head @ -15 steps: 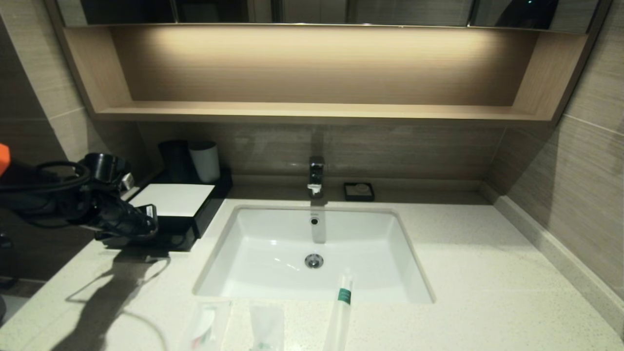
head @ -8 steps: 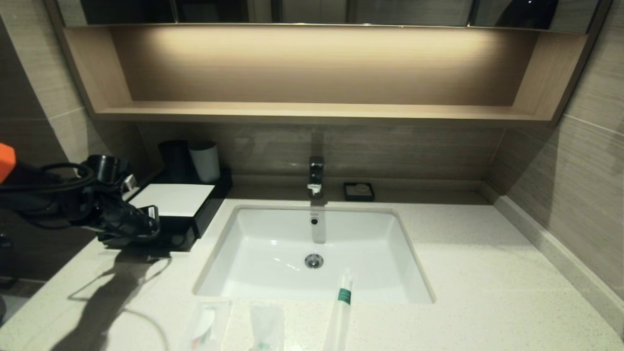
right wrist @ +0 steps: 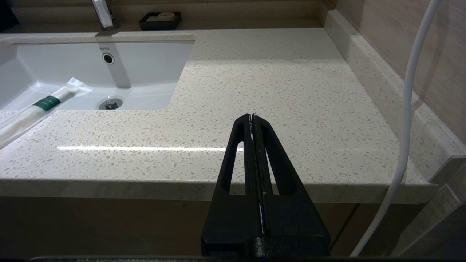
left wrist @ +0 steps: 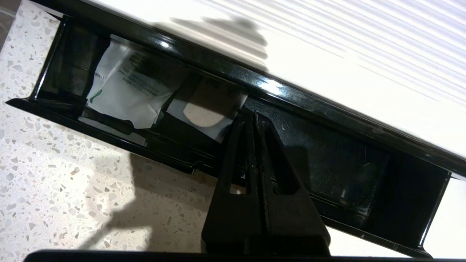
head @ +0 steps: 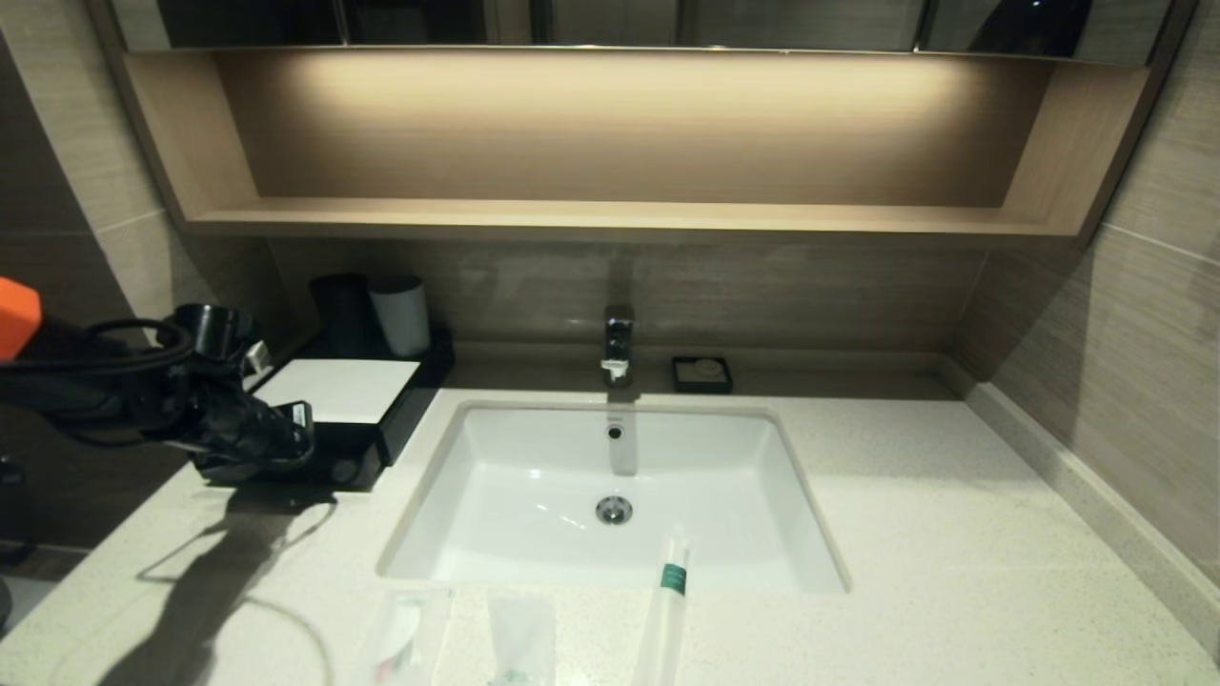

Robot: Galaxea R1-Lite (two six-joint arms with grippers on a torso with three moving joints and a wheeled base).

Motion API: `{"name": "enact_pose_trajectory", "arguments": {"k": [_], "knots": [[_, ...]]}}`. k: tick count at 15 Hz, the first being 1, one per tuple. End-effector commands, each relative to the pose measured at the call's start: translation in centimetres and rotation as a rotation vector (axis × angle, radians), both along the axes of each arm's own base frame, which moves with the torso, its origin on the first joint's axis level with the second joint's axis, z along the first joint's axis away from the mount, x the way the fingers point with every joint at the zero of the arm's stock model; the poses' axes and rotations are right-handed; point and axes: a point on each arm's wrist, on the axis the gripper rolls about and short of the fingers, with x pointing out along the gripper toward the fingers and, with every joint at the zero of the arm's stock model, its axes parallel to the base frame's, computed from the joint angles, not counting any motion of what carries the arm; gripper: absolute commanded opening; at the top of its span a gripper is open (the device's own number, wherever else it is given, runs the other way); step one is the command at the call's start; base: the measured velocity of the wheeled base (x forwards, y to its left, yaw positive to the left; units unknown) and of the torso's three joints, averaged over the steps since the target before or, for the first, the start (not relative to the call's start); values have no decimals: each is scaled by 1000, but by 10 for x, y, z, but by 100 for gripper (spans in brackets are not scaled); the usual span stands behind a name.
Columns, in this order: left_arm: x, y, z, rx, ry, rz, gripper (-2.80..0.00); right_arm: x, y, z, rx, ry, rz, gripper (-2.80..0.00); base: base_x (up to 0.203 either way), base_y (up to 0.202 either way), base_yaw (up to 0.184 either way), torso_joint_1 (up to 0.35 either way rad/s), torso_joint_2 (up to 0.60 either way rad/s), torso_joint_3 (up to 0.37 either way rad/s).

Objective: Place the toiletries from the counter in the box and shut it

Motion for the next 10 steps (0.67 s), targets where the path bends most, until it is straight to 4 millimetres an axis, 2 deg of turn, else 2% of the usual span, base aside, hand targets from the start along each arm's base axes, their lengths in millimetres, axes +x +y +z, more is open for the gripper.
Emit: {"name": "enact_pose_trajectory", "arguments": {"k": [1,10], "knots": [[1,1,0,-2,2,3,-280,0,0,0,0,0,0,-280,0,0,0,0,0,0],[2,1,-8,-5,35,2,-280,0,0,0,0,2,0,-280,0,0,0,0,0,0]]}}
